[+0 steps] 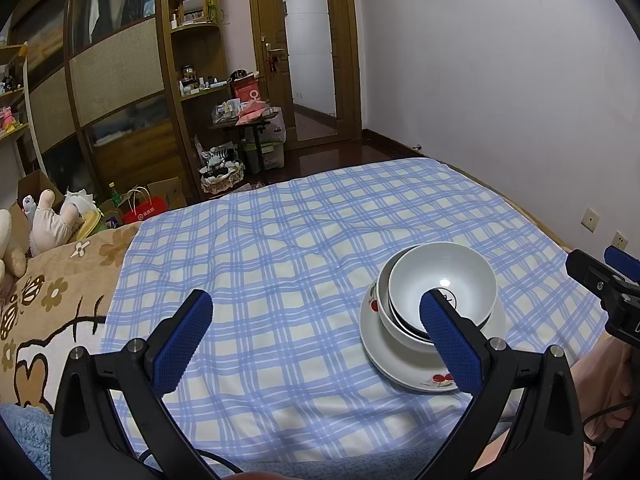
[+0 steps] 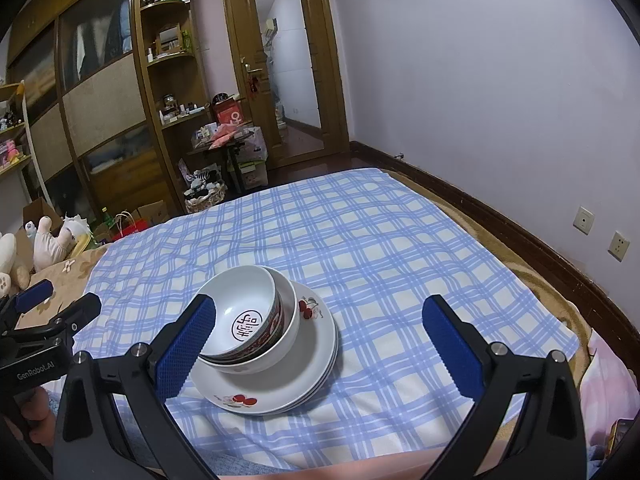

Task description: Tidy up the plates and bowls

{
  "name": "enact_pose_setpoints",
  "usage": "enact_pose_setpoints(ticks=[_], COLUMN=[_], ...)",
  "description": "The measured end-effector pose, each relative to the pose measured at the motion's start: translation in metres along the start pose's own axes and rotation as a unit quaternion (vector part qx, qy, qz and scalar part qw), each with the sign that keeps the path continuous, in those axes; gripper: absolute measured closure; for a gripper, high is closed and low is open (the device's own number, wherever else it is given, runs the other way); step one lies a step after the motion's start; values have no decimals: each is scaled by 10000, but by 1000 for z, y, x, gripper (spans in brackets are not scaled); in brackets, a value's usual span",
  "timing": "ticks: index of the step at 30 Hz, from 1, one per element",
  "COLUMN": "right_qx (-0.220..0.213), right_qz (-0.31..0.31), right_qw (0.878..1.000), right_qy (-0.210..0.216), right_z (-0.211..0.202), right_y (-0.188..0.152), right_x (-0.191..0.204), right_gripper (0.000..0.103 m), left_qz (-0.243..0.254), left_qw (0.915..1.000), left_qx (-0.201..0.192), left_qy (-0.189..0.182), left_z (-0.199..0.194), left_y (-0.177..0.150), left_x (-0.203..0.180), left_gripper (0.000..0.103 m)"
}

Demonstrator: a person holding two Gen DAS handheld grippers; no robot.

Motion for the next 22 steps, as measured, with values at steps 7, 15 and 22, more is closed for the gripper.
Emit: enact_pose_setpoints(ticks=[7,15,22], right_qx=[1,2,12], right_qz=[14,11,14], right_qw=[10000,10000,10000], right_qy=[25,31,21], right_z=[0,0,0], right_y=[0,0,-1], right_x=[0,0,2], right_gripper=[0,0,0], left_qz=[-2,14,6], left_qw=[10000,10000,10000], left_qx=[6,-9,11], left_qy=[5,14,28], left_z=[0,0,0], left_y=[-2,-2,-4], left_x=[1,2,3], left_gripper=[1,1,1])
Point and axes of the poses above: each gripper's, at about its wrist camera, not at the fingertips, and z roughly the way its jaws point, x to its left, y to its top, the point moved 4 cm from there along z, roughly the way its jaws point, and after that the axes turned 9 degrees about -z, right-handed, at the moved point
